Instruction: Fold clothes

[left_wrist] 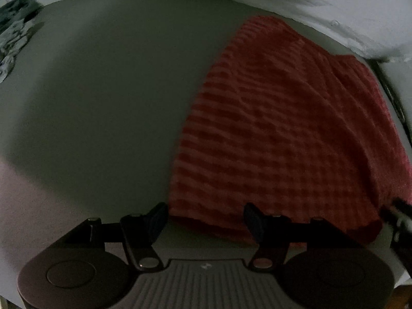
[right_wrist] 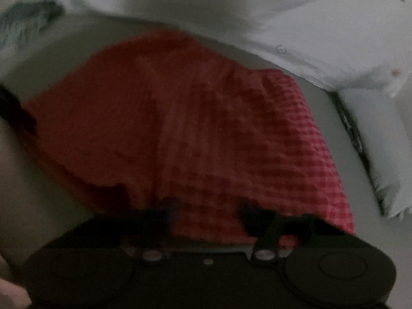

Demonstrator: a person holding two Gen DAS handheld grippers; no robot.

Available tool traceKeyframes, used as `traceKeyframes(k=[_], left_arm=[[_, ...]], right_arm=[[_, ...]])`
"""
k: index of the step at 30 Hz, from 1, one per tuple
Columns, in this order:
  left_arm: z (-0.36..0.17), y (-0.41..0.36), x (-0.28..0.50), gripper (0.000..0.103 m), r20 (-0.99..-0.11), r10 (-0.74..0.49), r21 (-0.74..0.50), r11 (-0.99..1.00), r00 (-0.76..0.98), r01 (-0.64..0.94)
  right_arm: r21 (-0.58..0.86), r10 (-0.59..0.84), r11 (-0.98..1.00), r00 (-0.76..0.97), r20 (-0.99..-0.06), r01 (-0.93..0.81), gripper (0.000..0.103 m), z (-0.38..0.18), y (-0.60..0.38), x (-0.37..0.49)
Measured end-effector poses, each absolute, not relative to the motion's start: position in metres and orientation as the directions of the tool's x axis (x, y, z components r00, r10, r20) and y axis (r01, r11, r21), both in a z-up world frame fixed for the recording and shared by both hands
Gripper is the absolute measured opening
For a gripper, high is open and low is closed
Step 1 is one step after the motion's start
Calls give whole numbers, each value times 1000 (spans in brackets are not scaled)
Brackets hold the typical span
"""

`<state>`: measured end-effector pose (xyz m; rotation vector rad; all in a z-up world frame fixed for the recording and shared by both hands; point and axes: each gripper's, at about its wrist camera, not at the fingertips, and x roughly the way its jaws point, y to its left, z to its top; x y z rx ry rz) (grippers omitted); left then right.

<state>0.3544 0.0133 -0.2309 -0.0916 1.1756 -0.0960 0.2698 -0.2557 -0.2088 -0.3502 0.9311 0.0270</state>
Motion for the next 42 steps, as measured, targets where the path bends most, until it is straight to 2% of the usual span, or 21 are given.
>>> traceKeyframes(k=[5,7,9,10,12,13,19,20,21,22,26,28,29,30,31,32,36,42], left_arm=[[-225,17,346,66,-916,-96,-91,995,389,30],[-222,26,343,66,-914,-95,-102,995,394,3],[-220,31,346,66,-911,-93,-112,993,402,-25],[-219,33,348,66,-908,-91,-115,993,408,-35],[-216,35,352,68,-903,-88,-117,992,420,-45],[-214,34,355,71,-901,-87,-117,992,426,-45],[-208,20,380,76,-893,-61,-87,996,446,-37],[-207,17,386,76,-893,-54,-83,995,447,-46],[-205,15,391,76,-892,-52,-86,995,449,-56],[-204,12,397,76,-890,-51,-92,993,452,-69],[-199,-1,418,76,-888,-41,-106,987,457,-119],[-197,-6,425,77,-889,-32,-104,986,458,-133],[-197,-9,429,77,-889,-28,-102,985,457,-138],[-197,-11,432,77,-889,-24,-100,985,457,-143],[-198,-14,436,77,-891,-12,-92,984,454,-154],[-198,-15,438,77,-893,1,-82,983,449,-165],[-200,-17,443,77,-901,45,-49,977,432,-206],[-210,-15,441,79,-916,48,-59,966,397,-252]], right_arm=[[-273,-220,962,557,-801,-13,0,-204,-301,263],[-218,-212,974,561,-800,57,0,-197,-321,262],[-160,-204,979,565,-799,127,5,-190,-340,260],[-131,-201,978,567,-799,162,10,-187,-350,259],[-107,-204,975,596,-776,194,48,-180,-362,262],[-109,-208,975,615,-761,194,52,-177,-366,268],[-179,-218,975,700,-680,131,49,-168,-378,335],[-179,-207,977,713,-670,116,36,-168,-380,347],[-175,-189,980,727,-661,96,15,-171,-382,362],[-172,-170,982,737,-654,75,9,-173,-385,379],[-163,-115,987,747,-655,8,10,-183,-394,444],[-139,-84,990,736,-672,-14,29,-194,-401,475],[-131,-74,991,732,-677,-21,52,-198,-403,486],[-130,-67,991,730,-680,-30,53,-204,-404,496],[-132,-59,990,725,-687,-44,46,-209,-404,506],[-138,-49,988,709,-703,-68,1,-213,-405,516],[-104,-36,993,725,-688,-50,0,-205,-423,527],[-88,-92,995,721,-687,42,3,-202,-449,515]])
